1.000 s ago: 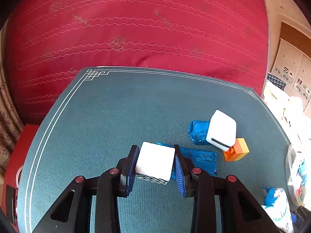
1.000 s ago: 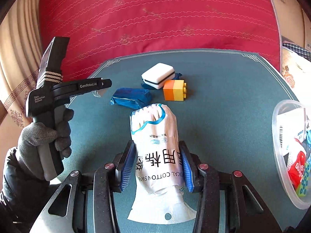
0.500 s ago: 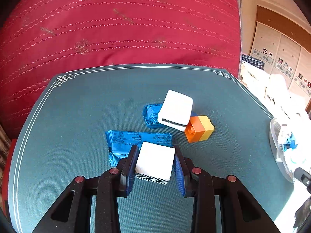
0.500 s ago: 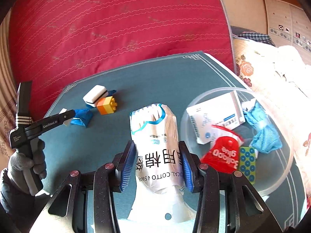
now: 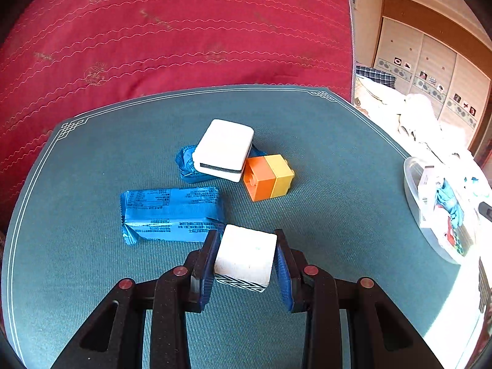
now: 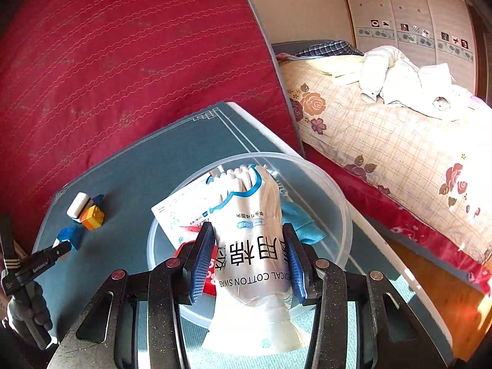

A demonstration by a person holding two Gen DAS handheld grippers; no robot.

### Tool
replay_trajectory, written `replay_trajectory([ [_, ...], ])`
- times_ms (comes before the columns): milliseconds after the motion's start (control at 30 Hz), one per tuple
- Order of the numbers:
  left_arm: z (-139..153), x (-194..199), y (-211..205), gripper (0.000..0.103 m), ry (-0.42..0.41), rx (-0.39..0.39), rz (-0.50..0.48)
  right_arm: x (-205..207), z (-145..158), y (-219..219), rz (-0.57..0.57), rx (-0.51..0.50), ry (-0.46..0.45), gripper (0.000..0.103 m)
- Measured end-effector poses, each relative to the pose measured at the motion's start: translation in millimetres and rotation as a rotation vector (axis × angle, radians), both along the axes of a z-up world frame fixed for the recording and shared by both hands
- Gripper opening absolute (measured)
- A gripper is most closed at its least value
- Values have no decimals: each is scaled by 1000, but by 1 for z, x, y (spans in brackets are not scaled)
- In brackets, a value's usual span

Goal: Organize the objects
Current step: 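Carry the cotton swab bag with the right tool into the clear bowl and release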

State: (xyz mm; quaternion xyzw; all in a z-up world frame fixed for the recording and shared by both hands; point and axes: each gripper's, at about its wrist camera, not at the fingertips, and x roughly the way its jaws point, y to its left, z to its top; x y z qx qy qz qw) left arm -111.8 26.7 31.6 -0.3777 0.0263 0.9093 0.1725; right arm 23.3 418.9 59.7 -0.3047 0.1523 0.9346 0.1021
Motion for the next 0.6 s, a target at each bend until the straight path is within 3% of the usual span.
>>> replay_trajectory([
  [333,1,20,17,37,5,4,-30,-26,-14,54,-86,-72,-25,45],
  [600,1,29,23,37,-3,15,-27,-30,-20,47,-61,-21,-37,46],
])
